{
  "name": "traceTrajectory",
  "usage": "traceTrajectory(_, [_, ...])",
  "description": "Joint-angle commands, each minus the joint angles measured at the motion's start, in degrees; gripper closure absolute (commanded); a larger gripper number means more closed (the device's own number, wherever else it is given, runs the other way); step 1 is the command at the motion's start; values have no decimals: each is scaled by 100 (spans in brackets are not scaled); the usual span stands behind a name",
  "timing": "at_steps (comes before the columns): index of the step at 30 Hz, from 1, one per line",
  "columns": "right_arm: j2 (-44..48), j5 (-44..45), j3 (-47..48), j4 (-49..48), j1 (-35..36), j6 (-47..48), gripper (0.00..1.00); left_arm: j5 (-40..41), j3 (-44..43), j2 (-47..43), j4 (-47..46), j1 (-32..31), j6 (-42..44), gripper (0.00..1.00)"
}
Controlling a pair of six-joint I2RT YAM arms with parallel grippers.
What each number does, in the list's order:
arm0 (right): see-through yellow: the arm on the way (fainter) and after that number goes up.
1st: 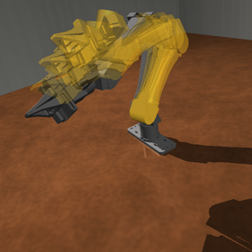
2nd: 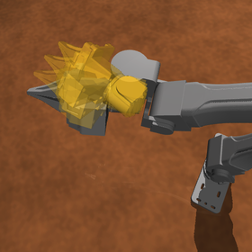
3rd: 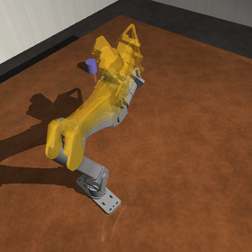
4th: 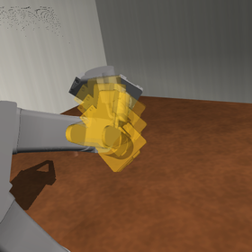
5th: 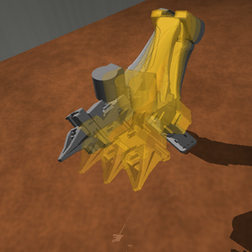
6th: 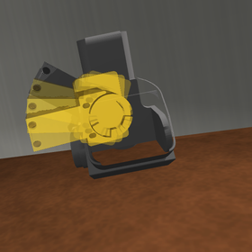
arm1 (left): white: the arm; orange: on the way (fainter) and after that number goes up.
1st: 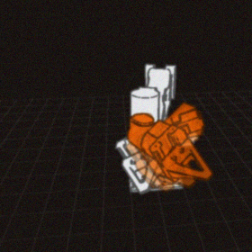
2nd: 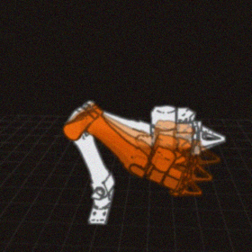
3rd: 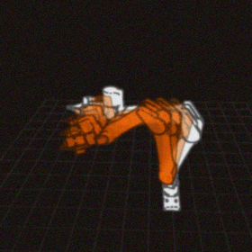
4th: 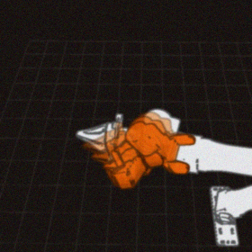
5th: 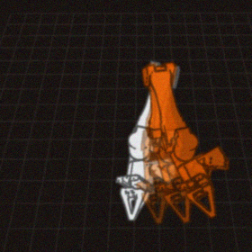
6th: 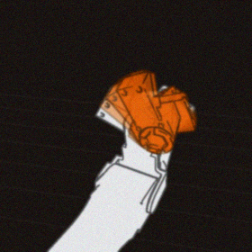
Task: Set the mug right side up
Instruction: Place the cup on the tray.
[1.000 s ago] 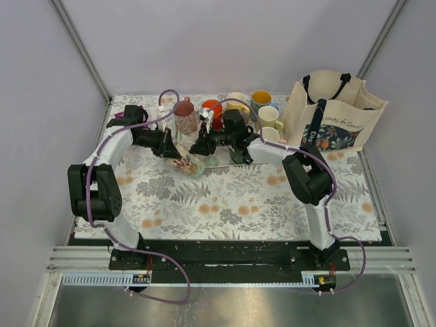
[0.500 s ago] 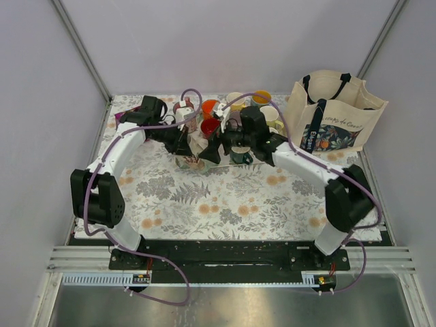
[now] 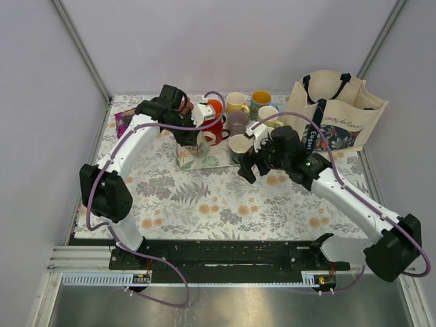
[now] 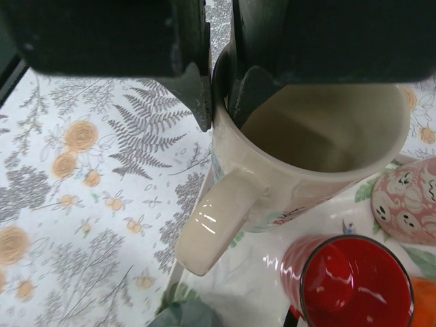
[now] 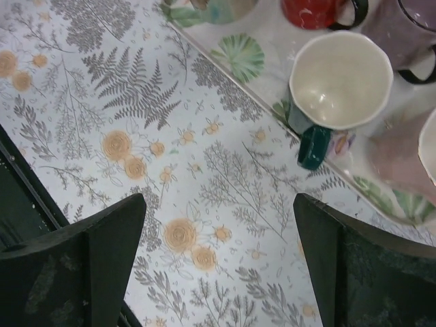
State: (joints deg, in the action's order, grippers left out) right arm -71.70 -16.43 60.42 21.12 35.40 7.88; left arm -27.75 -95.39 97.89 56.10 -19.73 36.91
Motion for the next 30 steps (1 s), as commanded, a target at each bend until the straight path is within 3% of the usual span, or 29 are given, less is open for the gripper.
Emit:
traceTrajectory(1, [613,588,-92,716,-68,-5,0,909,-296,186,-204,-92,212,100])
traceTrajectory(8, [605,1202,417,1508,-68,-251,0,1596,-296,459,-336,-260,107,100])
traceTrajectory(16, [473,2214,637,1509,-77,-507,0,1737,-163,512,-573,-339,-60,99])
traceTrajectory(30, [297,2477,910,1351,-68,-375,1,1738,-172,275,-521,-497,-245,59])
